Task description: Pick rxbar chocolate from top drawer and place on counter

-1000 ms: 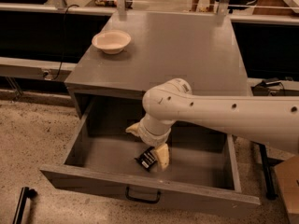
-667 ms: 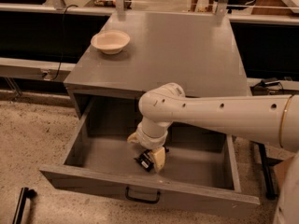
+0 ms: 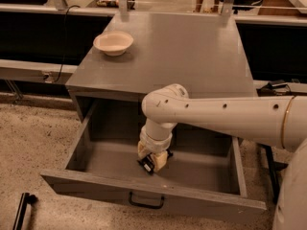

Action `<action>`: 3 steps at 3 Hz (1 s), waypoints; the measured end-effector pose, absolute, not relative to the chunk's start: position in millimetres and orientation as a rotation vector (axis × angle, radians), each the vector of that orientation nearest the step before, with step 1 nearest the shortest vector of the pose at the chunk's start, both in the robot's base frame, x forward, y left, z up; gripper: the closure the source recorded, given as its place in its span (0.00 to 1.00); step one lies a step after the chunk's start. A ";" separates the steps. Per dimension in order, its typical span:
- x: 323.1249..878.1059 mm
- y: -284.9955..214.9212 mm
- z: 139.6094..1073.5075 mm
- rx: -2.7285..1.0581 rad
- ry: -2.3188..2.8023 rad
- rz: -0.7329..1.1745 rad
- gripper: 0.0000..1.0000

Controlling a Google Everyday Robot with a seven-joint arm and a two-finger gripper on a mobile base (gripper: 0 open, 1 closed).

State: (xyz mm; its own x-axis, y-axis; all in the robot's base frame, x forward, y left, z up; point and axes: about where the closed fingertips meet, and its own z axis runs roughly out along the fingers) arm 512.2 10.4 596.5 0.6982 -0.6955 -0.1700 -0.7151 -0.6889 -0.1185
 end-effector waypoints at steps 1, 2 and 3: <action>512.2 10.4 601.4 -2.731 1.145 0.166 0.87; 511.7 -3.4 638.6 -2.665 1.178 0.077 1.00; 498.6 -27.9 717.0 -2.549 1.156 -0.078 1.00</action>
Offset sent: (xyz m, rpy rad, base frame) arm 0.0004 -0.0463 0.1317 0.0786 -0.2305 -0.1508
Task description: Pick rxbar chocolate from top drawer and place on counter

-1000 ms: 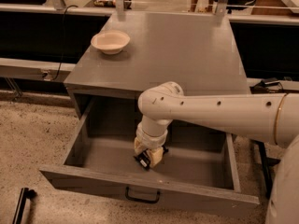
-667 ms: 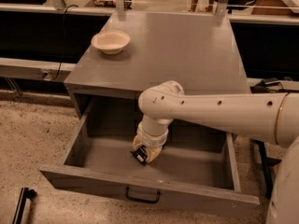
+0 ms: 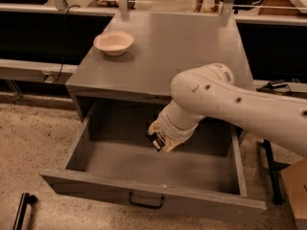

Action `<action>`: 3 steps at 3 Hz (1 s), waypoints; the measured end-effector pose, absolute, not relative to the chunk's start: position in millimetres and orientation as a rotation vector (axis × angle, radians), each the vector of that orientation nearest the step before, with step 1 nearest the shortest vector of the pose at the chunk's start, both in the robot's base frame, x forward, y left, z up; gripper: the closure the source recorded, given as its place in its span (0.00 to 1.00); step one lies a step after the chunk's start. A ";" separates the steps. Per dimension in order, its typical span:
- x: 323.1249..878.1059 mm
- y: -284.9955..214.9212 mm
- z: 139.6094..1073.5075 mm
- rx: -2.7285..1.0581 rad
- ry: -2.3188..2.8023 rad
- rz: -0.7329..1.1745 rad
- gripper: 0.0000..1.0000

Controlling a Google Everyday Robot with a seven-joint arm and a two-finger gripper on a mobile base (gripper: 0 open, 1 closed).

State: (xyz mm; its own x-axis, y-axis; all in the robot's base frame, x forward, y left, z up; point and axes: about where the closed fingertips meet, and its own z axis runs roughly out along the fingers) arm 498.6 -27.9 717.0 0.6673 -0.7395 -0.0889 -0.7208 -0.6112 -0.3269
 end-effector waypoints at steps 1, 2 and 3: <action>492.1 -50.3 788.8 -2.508 1.125 -0.184 1.00; 507.3 -74.9 835.1 -2.509 1.201 -0.212 1.00; 541.0 -88.9 862.7 -2.470 1.399 -0.151 1.00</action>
Offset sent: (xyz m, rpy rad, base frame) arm 0.0332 -0.0710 0.1912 -0.0784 -0.0053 -0.1982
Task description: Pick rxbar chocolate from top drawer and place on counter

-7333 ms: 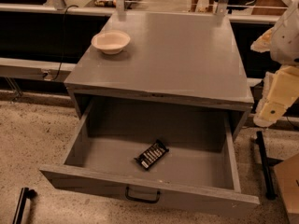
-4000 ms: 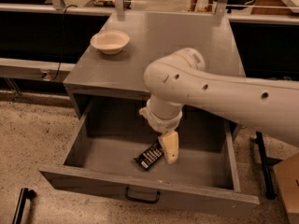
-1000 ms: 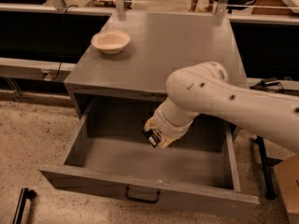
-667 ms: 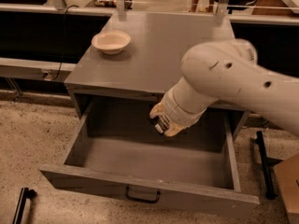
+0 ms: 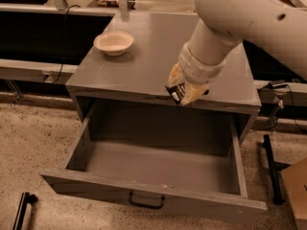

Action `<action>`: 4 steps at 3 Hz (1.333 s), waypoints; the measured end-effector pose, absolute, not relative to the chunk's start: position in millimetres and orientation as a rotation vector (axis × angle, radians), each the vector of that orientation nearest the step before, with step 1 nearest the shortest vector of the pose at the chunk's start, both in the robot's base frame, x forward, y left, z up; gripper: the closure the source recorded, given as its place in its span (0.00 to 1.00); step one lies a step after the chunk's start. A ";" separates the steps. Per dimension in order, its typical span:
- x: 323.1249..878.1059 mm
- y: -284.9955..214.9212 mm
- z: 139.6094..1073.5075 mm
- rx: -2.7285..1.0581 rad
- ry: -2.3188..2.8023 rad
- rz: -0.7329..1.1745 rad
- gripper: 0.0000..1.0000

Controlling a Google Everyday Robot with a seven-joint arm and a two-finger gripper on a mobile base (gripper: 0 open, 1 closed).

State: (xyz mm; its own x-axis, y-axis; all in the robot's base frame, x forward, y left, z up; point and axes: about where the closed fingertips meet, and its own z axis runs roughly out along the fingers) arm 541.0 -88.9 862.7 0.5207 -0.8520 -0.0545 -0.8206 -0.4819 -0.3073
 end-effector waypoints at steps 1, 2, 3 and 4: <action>584.0 -85.3 881.3 -2.346 1.564 -0.046 1.00; 622.4 -75.5 889.0 -2.191 1.684 0.020 0.82; 649.1 -75.9 883.8 -2.019 1.824 0.097 0.59; 665.3 -80.2 870.5 -1.875 2.011 0.170 0.36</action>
Offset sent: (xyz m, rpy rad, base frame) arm 0.1349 0.0238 0.0405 0.2859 0.1146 -0.4233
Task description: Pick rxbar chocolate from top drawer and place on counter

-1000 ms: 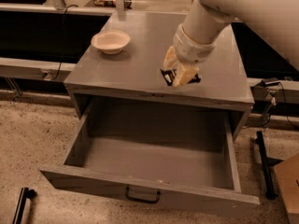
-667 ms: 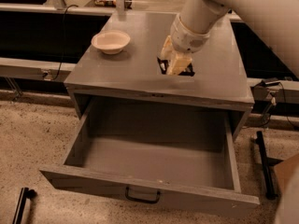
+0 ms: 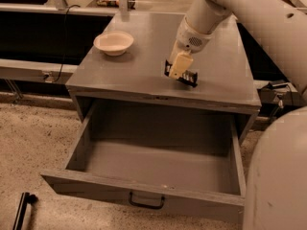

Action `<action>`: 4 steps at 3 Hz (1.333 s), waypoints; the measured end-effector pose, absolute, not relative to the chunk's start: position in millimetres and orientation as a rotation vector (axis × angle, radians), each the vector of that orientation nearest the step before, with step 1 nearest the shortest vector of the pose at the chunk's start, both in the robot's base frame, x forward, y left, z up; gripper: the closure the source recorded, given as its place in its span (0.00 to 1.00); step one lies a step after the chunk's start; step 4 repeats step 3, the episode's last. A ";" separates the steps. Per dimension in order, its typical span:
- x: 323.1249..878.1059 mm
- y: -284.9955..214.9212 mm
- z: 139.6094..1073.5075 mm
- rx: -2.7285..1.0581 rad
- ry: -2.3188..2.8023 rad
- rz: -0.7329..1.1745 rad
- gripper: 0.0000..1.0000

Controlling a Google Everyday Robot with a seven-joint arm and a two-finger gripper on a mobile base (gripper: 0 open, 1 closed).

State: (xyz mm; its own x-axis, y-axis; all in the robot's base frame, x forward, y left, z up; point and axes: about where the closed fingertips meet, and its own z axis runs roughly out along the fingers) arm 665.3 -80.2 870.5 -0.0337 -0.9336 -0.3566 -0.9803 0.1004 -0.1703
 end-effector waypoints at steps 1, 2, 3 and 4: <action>671.6 -85.2 858.2 -1.754 2.168 0.239 0.13; 669.1 -90.6 862.1 -1.670 2.152 0.312 0.00; 660.1 -109.2 874.4 -1.621 2.050 0.352 0.00; 660.1 -109.2 874.4 -1.621 2.050 0.352 0.00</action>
Offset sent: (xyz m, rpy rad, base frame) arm -0.0003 -0.0288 0.0085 0.2400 0.0322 -0.1512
